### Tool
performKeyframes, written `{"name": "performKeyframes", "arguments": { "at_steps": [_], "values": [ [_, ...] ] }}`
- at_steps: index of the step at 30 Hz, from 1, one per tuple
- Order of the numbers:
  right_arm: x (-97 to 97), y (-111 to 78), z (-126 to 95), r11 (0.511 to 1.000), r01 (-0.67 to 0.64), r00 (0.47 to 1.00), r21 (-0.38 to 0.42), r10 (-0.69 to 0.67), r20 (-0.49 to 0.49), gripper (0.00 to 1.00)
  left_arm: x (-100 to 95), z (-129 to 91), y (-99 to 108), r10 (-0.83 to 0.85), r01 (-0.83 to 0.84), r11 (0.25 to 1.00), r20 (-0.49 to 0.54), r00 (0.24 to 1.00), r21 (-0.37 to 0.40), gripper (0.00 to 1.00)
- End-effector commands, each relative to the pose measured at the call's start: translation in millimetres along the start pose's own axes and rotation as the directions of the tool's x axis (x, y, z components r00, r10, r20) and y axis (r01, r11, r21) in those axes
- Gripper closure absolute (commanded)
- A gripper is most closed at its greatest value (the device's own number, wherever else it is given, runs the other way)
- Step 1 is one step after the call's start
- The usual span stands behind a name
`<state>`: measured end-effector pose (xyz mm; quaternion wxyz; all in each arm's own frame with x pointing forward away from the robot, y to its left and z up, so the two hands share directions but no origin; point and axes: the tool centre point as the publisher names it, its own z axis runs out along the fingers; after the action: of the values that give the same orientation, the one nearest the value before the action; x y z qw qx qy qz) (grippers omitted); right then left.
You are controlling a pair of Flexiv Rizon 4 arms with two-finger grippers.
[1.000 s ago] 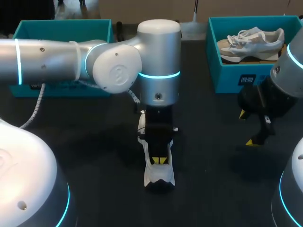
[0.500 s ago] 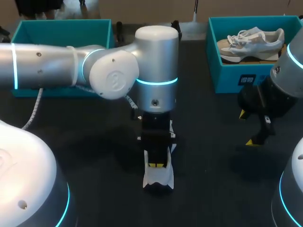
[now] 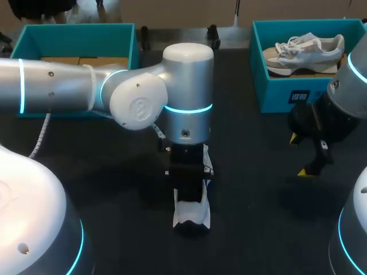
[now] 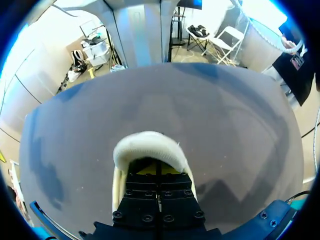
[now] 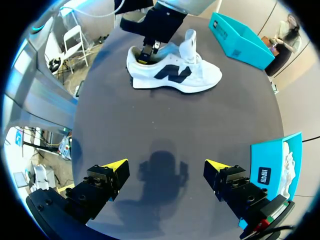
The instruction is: Take the shoe out of the shoebox, open the shoe tongue, remove and reinsert the insole, then place the shoe into the shoebox
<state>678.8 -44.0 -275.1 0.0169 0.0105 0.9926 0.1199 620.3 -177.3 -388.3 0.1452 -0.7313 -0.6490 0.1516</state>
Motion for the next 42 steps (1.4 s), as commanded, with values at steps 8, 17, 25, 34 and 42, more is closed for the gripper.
{"name": "performKeyframes", "arguments": {
  "at_steps": [8, 17, 25, 34, 42],
  "values": [
    [1.1, -0.2, 1, 1.0, 0.0, 1.0, 0.001, 0.0, 0.003, 0.0, 15.3, -26, -2, -0.038, 0.041, 0.995, 0.041, 0.998, -0.096, 1.0],
    [1.1, -0.2, 1, 1.0, 0.0, 1.0, 0.001, 0.0, 0.003, 0.0, 14.2, -34, -23, 0.013, -0.012, 0.999, 0.014, 1.0, -0.047, 1.0],
    [1.1, -0.2, 1, 1.0, 0.0, 1.0, 0.001, 0.0, 0.003, 0.0, 1.4, -8, -19, 0.001, -0.002, 1.0, -0.031, 1.0, -0.022, 1.0],
    [1.1, -0.2, 1, 1.0, 0.0, 1.0, 0.001, 0.0, 0.003, 0.0, -4.9, -15, -16, -0.002, 0.003, 0.999, -0.042, 0.999, 0.046, 1.0],
    [1.1, -0.2, 1, 1.0, 0.0, 1.0, 0.001, 0.0, 0.003, 0.0, -12.8, -15, -29, 0.009, -0.004, 0.997, -0.06, 0.998, 0.082, 1.0]
  ]
}}
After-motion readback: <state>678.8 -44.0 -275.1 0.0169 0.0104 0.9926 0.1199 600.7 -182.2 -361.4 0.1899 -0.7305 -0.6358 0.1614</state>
